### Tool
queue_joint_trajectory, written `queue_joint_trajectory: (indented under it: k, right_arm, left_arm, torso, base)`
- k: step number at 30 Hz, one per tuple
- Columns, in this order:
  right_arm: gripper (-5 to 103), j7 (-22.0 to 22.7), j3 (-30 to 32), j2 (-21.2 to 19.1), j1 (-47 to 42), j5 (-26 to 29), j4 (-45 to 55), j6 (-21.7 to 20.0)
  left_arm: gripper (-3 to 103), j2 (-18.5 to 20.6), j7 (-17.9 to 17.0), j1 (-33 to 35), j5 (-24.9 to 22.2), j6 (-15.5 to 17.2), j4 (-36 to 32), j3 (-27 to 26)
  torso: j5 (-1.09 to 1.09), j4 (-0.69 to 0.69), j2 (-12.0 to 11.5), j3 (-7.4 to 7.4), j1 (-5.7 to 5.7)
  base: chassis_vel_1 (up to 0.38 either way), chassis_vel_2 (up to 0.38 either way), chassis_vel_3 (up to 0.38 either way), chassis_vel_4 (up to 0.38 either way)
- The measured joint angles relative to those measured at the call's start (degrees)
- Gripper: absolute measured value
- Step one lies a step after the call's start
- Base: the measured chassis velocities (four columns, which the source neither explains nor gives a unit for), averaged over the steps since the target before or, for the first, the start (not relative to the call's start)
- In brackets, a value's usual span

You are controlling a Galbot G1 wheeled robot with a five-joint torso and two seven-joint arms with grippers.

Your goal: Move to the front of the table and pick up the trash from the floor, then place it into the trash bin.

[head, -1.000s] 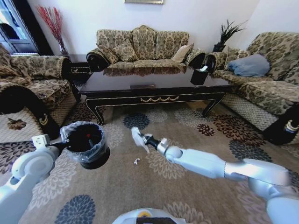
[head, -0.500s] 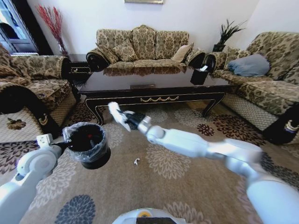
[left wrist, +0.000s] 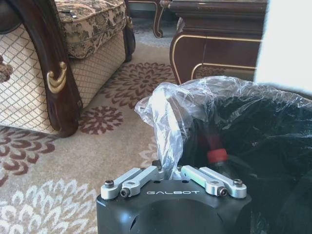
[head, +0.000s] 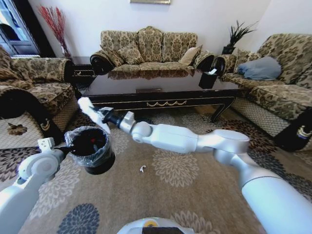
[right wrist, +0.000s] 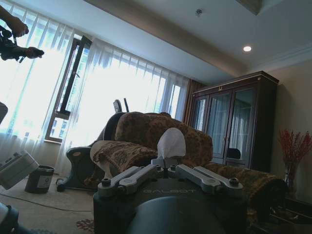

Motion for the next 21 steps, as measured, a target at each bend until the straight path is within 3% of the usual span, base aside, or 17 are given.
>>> queue_joint_trajectory:
  k: [14, 15, 17, 18, 21]
  right_arm:
    - [-3, -0.11, -2.78, 7.66, -3.37, -2.48, -8.19, 1.02]
    - [2, -0.11, -2.85, 8.0, -3.48, -2.5, -8.5, 1.04]
    - [2, -0.1, -2.89, 8.23, -3.55, -2.5, -8.67, 1.07]
    - [13, -0.1, -2.94, 8.55, -3.6, -2.51, -8.82, 1.15]
    - [18, -0.1, -2.94, 8.8, -3.63, -2.57, -8.94, 1.26]
  left_arm:
    - [3, 0.33, 0.31, -0.26, -0.39, -0.04, 0.02, -0.93]
    - [3, 0.37, 0.33, -0.25, -0.46, -0.04, 0.0, -1.01]
    - [3, 0.38, 0.34, -0.21, -0.49, -0.05, -0.02, -1.08]
    - [3, 0.38, 0.35, -0.07, -0.51, -0.07, -0.07, -1.15]
    - [3, 0.35, 0.36, 0.09, -0.52, -0.07, -0.11, -1.21]
  torso:
    - [0.01, -0.01, 0.01, 0.0, 0.0]
    - [0.01, -0.01, 0.01, 0.0, 0.0]
    - [0.01, -0.02, 0.01, 0.0, 0.0]
    - [0.01, -0.01, 0.01, 0.0, 0.0]
    - [0.01, 0.0, 0.01, 0.0, 0.0]
  base:
    - [0.0, 0.0, 0.0, 0.0]
    - [0.0, 0.0, 0.0, 0.0]
    - [0.0, 0.0, 0.0, 0.0]
    - [0.0, 0.0, 0.0, 0.0]
    - [0.0, 0.0, 0.0, 0.0]
